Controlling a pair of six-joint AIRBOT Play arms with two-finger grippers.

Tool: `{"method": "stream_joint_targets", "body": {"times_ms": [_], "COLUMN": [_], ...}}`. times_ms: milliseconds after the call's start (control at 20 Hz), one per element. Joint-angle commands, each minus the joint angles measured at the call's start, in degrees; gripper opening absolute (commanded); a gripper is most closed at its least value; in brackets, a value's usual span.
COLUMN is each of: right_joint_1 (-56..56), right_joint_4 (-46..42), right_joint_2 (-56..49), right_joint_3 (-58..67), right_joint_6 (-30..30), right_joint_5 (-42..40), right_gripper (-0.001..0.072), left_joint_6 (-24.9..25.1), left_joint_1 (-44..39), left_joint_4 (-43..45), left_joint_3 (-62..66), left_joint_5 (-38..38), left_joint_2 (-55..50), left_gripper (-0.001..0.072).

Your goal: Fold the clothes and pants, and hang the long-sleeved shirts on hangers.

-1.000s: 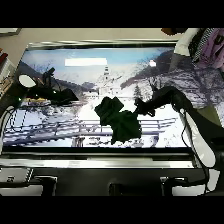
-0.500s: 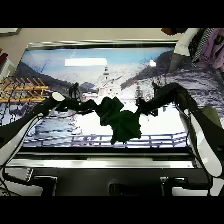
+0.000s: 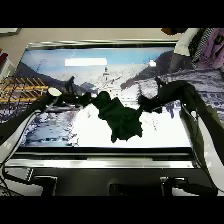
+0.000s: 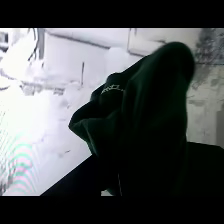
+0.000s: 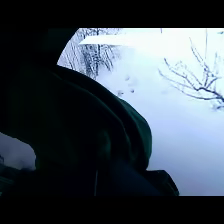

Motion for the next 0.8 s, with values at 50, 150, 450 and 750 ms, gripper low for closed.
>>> {"method": "stream_joint_targets", "body": {"times_ms": [50, 150, 450, 750], "right_joint_1": [0.00, 0.02, 0.02, 0.02], "right_joint_4": [-11.56, -14.82, -14.53, -19.56], "right_joint_2": [9.81, 15.06, 31.71, 48.22], "right_joint_3": [4.90, 9.90, 19.76, 19.82], "right_joint_6": [0.00, -0.26, -3.32, 3.26], "right_joint_5": [2.80, 3.98, 5.38, 4.52], "right_gripper": [0.0028, 0.0028, 0.0029, 0.0029], "left_joint_6": [0.02, -0.94, -8.22, -27.45], "left_joint_1": [6.88, 9.60, 13.53, 13.77], "left_joint_4": [5.40, 7.82, 16.33, 35.15], "left_joint_3": [8.72, 13.14, 20.83, 20.79], "left_joint_5": [-7.19, -10.27, -18.56, -23.39], "left_joint_2": [6.05, 10.47, 29.92, 49.86], "left_gripper": [0.0026, 0.0025, 0.0025, 0.0026]}}
